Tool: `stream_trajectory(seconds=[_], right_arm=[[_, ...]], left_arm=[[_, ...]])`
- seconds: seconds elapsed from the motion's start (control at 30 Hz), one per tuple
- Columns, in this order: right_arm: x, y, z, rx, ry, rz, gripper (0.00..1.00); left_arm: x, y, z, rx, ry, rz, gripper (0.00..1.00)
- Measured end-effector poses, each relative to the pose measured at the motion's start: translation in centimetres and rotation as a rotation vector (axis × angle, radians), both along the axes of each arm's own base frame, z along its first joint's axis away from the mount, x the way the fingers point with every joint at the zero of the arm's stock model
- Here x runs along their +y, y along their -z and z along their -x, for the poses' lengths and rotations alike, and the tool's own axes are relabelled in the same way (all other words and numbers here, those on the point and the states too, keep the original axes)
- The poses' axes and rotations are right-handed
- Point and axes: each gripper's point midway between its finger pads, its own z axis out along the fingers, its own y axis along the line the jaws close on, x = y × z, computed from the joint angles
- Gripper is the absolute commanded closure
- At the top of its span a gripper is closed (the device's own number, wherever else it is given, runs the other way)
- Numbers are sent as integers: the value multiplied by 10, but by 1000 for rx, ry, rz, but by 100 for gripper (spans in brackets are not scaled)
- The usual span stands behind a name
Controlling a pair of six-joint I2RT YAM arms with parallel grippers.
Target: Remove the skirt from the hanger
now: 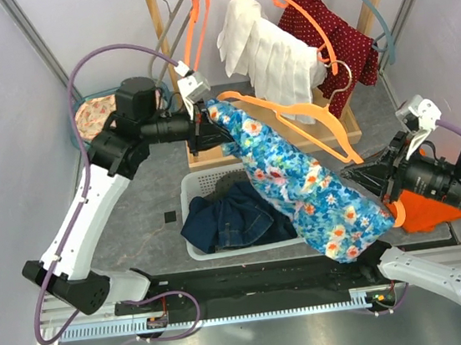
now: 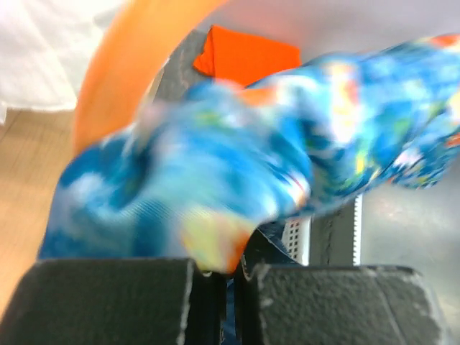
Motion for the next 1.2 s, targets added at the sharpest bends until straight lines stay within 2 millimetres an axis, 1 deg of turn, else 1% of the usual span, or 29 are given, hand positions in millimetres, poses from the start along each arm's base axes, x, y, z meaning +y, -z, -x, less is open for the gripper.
stream_trajectory(seconds=[0.03,0.1,0.13,0.2,0.27,0.33,0.37,0.4,0.43,0.5,0.53,0.6,0.7,0.77,0.83,0.97,1.03,1.2], right_arm=[[-1,3,-3,4,13,8,100],[-2,12,-11,19,45,37,100],[-3,18,-15,27,64,56,100],[-1,31,-25,47,87,88,100],[1,41,-34,65,113,115,100],[5,48,-44,71,132,128,100],[6,49,-46,70,134,132,100],[4,52,-49,74,151,144,100],[1,55,-52,80,173,159,100],[-3,59,-56,86,198,181,100],[-5,62,-57,92,210,195,100],[-11,68,-60,106,245,227,100],[-14,74,-62,121,261,253,100],[-14,74,-62,122,262,253,100],[-14,72,-61,119,261,247,100],[-12,55,-57,91,244,206,100],[-12,45,-56,71,239,182,100],[-11,19,-58,26,243,134,100]], left_arm=[[1,-8,3,-10,8,9,98],[5,-38,13,-40,30,37,98],[9,-60,20,-66,38,55,98],[20,-113,34,-171,48,110,98],[36,-164,55,-304,48,173,98],[57,-209,87,-441,43,232,98],[64,-220,98,-485,44,249,98],[73,-233,115,-537,50,270,98],[77,-237,124,-557,55,277,98],[85,-243,148,-595,88,294,98],[87,-244,155,-606,100,299,98],[89,-246,160,-615,104,302,98],[84,-241,149,-590,104,291,98],[78,-232,138,-550,114,276,98],[71,-218,124,-490,116,254,98],[58,-194,96,-388,113,220,98],[53,-183,84,-342,110,206,98],[44,-152,65,-246,105,171,98]])
